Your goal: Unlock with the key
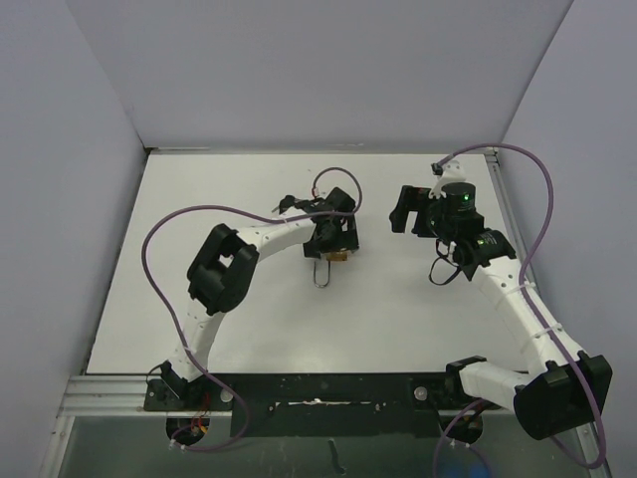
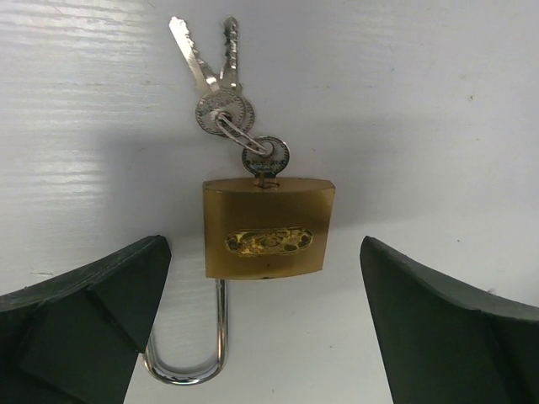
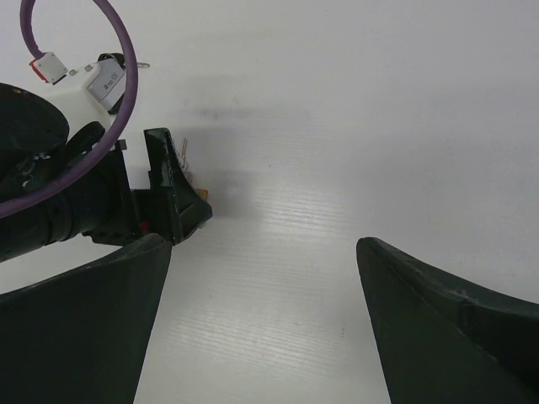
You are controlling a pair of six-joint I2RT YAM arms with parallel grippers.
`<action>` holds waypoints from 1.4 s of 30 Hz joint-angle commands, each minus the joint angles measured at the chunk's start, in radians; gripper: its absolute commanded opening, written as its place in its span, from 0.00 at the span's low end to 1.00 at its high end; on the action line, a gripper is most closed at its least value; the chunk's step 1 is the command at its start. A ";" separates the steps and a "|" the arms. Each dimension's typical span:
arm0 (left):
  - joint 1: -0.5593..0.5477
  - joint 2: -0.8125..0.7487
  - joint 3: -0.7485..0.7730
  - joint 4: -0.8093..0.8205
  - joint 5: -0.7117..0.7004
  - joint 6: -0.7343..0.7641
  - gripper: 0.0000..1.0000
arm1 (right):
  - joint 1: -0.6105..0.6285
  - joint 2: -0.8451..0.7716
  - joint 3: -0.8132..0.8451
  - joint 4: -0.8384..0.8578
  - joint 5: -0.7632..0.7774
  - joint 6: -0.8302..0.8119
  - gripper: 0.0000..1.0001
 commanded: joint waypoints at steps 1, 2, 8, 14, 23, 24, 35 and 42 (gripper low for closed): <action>0.015 -0.140 0.016 0.003 -0.088 0.052 0.98 | -0.010 -0.013 -0.004 0.025 0.011 0.013 0.98; 0.019 -0.178 0.014 0.018 -0.119 0.081 0.98 | -0.012 -0.009 -0.003 0.024 0.016 0.016 0.98; 0.157 -0.454 -0.150 0.141 -0.207 0.169 0.98 | -0.027 0.040 0.023 -0.032 0.053 0.044 0.98; 0.386 -0.771 -0.607 0.447 -0.026 0.252 0.98 | -0.054 0.118 0.037 -0.092 0.064 0.059 0.98; 0.566 -1.133 -0.997 0.543 -0.148 0.237 0.98 | -0.145 0.225 0.016 -0.158 0.004 0.168 0.98; 0.575 -1.143 -1.007 0.540 -0.145 0.229 0.98 | -0.149 0.232 0.015 -0.162 0.009 0.176 0.98; 0.602 -1.083 -1.014 0.538 -0.075 0.119 0.98 | -0.153 0.223 0.012 -0.181 0.085 0.242 0.98; 0.602 -1.102 -1.051 0.604 -0.031 0.086 0.98 | -0.151 0.251 0.025 -0.178 0.075 0.296 0.98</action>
